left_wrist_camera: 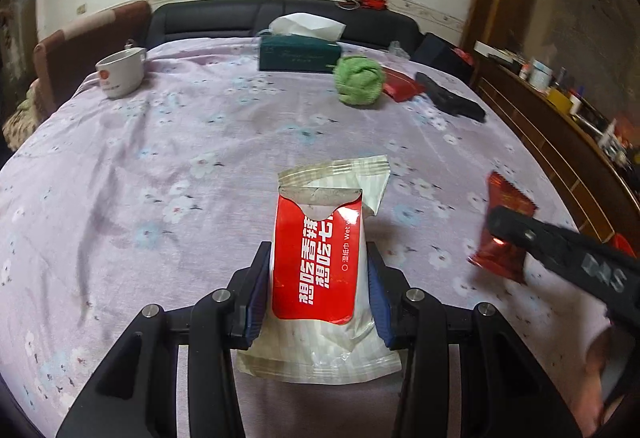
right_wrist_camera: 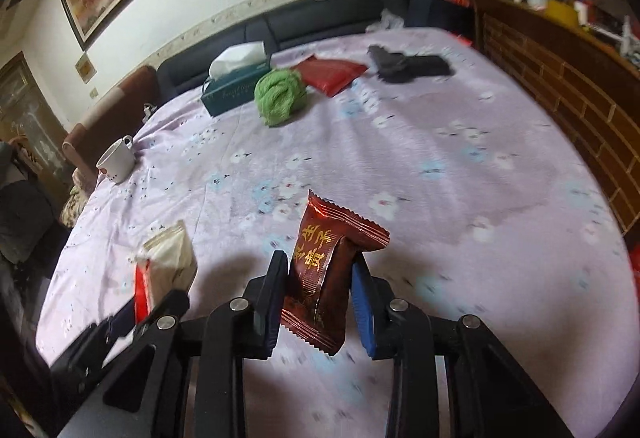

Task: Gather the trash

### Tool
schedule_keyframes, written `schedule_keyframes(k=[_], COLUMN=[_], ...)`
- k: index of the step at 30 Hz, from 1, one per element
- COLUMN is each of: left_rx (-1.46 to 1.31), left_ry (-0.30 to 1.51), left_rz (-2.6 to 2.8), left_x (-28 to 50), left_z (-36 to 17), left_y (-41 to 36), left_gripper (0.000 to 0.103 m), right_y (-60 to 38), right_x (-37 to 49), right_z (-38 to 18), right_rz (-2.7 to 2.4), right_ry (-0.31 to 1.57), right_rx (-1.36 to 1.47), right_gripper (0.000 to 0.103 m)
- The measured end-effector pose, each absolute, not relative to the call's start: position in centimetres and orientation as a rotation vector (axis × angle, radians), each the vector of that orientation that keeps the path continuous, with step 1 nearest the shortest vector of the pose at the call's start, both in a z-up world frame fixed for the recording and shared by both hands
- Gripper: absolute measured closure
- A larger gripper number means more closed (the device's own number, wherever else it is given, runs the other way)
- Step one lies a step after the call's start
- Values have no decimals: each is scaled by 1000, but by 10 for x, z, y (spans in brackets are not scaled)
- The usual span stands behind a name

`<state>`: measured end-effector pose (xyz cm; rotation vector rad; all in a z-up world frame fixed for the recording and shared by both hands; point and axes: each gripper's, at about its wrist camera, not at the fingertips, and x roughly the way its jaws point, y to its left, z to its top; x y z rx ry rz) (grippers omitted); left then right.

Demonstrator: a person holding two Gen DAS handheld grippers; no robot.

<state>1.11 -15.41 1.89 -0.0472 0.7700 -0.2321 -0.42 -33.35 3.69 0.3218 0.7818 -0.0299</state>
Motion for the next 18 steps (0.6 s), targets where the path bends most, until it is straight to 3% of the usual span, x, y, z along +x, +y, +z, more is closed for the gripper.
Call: schedule_keyframes(k=[7, 18], left_rx=[17, 40], left_ry=[755, 767], left_rz=[-286, -305], left_x=[4, 4], left_z=[20, 17], left_y=[-171, -179], left_gripper=[61, 61], right_y=[-328, -332], right_x=[-47, -46], right_z=[39, 29], right_rz=[-93, -149], right_ry=[685, 622], right_rx=[235, 193], right_gripper=[70, 70])
